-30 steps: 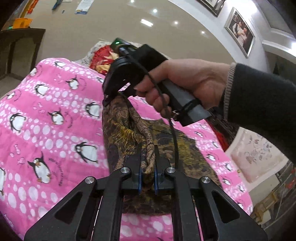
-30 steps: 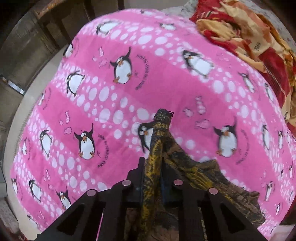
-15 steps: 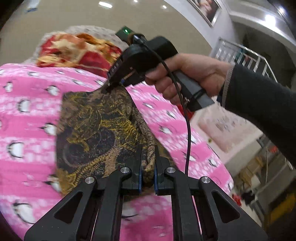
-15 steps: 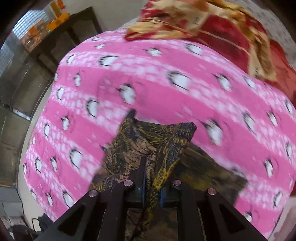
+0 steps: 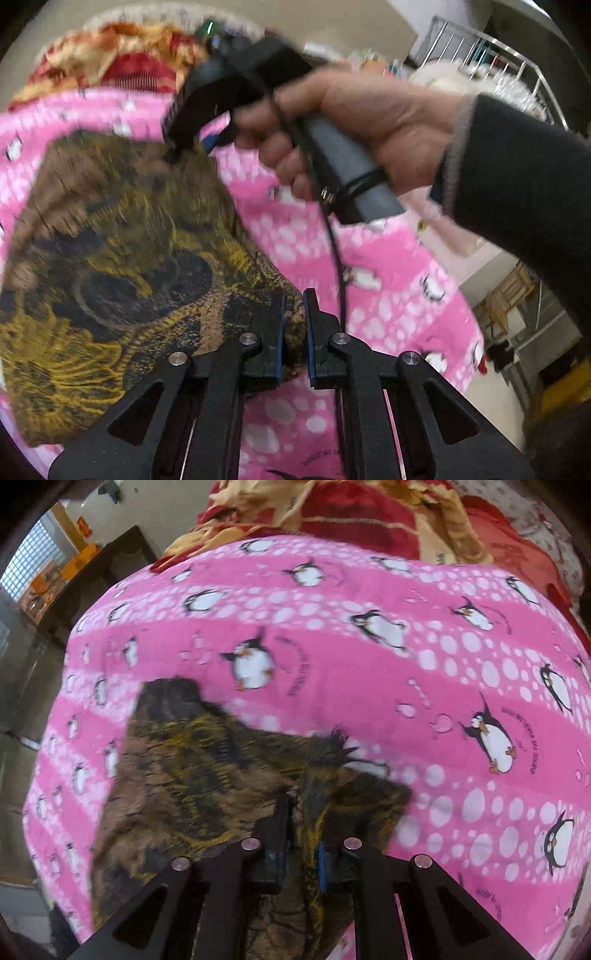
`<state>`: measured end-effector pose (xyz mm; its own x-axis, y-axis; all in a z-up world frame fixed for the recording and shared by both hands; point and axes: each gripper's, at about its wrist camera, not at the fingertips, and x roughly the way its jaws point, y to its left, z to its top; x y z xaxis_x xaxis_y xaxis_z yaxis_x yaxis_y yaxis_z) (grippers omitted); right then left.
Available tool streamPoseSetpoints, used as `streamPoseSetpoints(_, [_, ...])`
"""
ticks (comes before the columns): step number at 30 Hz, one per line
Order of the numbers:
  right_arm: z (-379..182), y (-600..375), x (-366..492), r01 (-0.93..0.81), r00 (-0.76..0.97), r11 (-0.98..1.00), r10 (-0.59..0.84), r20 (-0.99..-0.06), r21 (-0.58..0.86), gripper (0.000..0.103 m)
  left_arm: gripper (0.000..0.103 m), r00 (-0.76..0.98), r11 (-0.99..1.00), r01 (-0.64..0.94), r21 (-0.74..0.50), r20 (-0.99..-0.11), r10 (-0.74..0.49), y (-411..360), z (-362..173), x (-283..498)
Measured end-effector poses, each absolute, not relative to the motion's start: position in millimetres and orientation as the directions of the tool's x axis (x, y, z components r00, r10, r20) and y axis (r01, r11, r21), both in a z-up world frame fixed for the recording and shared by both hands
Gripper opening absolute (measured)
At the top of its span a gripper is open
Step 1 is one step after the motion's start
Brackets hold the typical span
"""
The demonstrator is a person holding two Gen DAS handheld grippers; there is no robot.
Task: Fold small clothes
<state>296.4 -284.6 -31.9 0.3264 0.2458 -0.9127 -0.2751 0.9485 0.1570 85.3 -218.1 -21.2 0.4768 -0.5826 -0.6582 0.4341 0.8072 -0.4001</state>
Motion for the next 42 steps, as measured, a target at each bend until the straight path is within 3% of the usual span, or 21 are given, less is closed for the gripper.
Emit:
streamPoseSetpoints(1, [-35, -290, 295, -0.249, 0.336, 0.954, 0.247, -0.909, 0.167, 0.034, 0.008, 0.472, 0.811, 0.426, -0.402, -0.666, -0.578, -218, -24, 84])
streamPoseSetpoints(2, [-33, -297, 293, -0.229, 0.352, 0.955, 0.264, -0.898, 0.191, 0.038, 0.011, 0.467, 0.809, 0.423, -0.408, -0.668, -0.580, -217, -26, 81])
streamPoseSetpoints(4, [-22, -311, 286, -0.212, 0.386, 0.947, 0.308, -0.869, 0.242, 0.038, 0.021, 0.439, 0.781, 0.447, -0.436, -0.654, -0.617, -213, -26, 70])
streamPoseSetpoints(8, [28, -333, 248, -0.213, 0.534, 0.944, 0.330, -0.779, 0.253, 0.040, 0.022, 0.405, 0.738, 0.503, -0.450, -0.632, -0.661, -196, -10, 43])
streamPoseSetpoints(11, [61, -328, 190, -0.342, 0.580, 0.901, 0.426, -0.694, 0.267, 0.042, 0.022, 0.486, 0.765, 0.496, -0.410, -0.599, -0.637, -155, 14, 23])
streamPoseSetpoints(14, [62, -303, 127, -0.514, 0.542, 0.832, 0.505, -0.672, 0.210, 0.043, 0.022, 0.605, 0.841, 0.382, -0.382, -0.585, -0.540, -100, 26, 23])
streamPoseSetpoints(16, [49, -280, 94, -0.579, 0.535, 0.808, 0.480, -0.695, 0.112, 0.042, 0.021, 0.637, 0.881, 0.275, -0.385, -0.613, -0.467, -71, 20, 37])
streamPoseSetpoints(18, [27, -260, 71, -0.604, 0.507, 0.792, 0.463, -0.727, 0.082, 0.028, 0.010, 0.613, 0.889, 0.190, -0.417, -0.657, -0.439, -57, 0, 59])
streamPoseSetpoints(19, [18, -255, 66, -0.601, 0.500, 0.795, 0.452, -0.739, 0.080, 0.025, 0.010, 0.591, 0.895, 0.163, -0.416, -0.685, -0.426, -57, -10, 66])
streamPoseSetpoints(21, [-7, -247, 64, -0.569, 0.508, 0.821, 0.386, -0.770, 0.036, 0.025, 0.009, 0.504, 0.889, 0.123, -0.441, -0.744, -0.439, -63, -43, 80])
streamPoseSetpoints(23, [-44, -248, 69, -0.517, 0.494, 0.855, 0.264, -0.829, -0.036, 0.025, 0.009, 0.505, 0.884, 0.133, -0.448, -0.737, -0.450, -69, -58, 78])
streamPoseSetpoints(24, [-54, -257, 67, -0.494, 0.522, 0.869, 0.289, -0.802, -0.009, 0.025, 0.009, 0.515, 0.886, 0.135, -0.443, -0.733, -0.444, -71, -58, 76])
streamPoseSetpoints(28, [-48, -264, 62, -0.456, 0.529, 0.889, 0.304, -0.792, 0.037, 0.025, 0.009, 0.503, 0.895, 0.159, -0.418, -0.745, -0.438, -74, -36, 80])
streamPoseSetpoints(32, [-23, -261, 73, -0.418, 0.483, 0.906, 0.285, -0.828, 0.068, 0.026, 0.009, 0.604, 0.895, 0.191, -0.403, -0.671, -0.431, -63, 13, 107])
streamPoseSetpoints(34, [-1, -261, 85, -0.351, 0.551, 0.935, 0.258, -0.793, 0.060, 0.028, 0.009, 0.638, 0.912, 0.174, -0.371, -0.663, -0.392, -66, 26, 145])
streamPoseSetpoints(38, [22, -256, 135, -0.076, 0.639, 0.995, 0.102, -0.763, 0.069, 0.042, 0.009, 0.653, 0.934, 0.117, -0.338, -0.682, -0.329, -82, 23, 213])
streamPoseSetpoints(42, [12, -251, 194, 0.117, 0.637, 0.992, -0.037, -0.770, 0.049, 0.042, 0.009, 0.653, 0.950, 0.023, -0.312, -0.715, -0.251, -97, 0, 261])
